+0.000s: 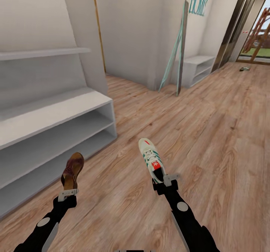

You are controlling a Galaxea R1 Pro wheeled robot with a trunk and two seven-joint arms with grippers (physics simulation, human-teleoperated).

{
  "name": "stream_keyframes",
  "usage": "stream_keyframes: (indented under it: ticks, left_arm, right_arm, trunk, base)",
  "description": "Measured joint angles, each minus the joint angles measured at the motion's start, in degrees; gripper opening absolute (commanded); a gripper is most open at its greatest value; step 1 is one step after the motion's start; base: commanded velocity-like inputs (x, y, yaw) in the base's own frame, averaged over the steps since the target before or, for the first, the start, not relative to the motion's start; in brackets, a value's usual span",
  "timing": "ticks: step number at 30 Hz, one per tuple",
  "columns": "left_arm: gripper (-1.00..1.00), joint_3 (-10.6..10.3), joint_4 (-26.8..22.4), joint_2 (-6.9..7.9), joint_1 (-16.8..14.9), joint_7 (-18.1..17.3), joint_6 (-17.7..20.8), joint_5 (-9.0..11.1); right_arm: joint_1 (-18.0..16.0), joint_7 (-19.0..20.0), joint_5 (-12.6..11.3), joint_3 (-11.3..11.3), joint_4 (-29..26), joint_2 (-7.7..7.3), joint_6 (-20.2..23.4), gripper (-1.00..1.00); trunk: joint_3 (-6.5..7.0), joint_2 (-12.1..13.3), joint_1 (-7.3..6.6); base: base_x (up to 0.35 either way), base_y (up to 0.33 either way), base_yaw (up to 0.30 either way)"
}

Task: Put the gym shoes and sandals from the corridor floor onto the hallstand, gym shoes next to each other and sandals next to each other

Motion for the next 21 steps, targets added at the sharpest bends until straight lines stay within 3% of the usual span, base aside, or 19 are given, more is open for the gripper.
stream_keyframes:
  ticks: [7,21]
  left_arm:
    - [-1.00,0.0,0.0,0.01,0.0,0.0,-0.1,0.0]
    - [-1.00,0.0,0.0,0.09,0.0,0.0,-0.1,0.2]
  right_arm:
    - [0.0,0.0,0.0,0.0,-0.1,0.00,0.0,-1.00]
    - [0.0,0.0,0.0,0.0,-0.1,0.00,0.0,-1.00]
  trunk:
    - [0.00,0.0,0.01]
    - [0.00,0.0,0.02]
  base:
    - [0.166,-0.167,0.280]
    - [0.007,-0.007,0.280]
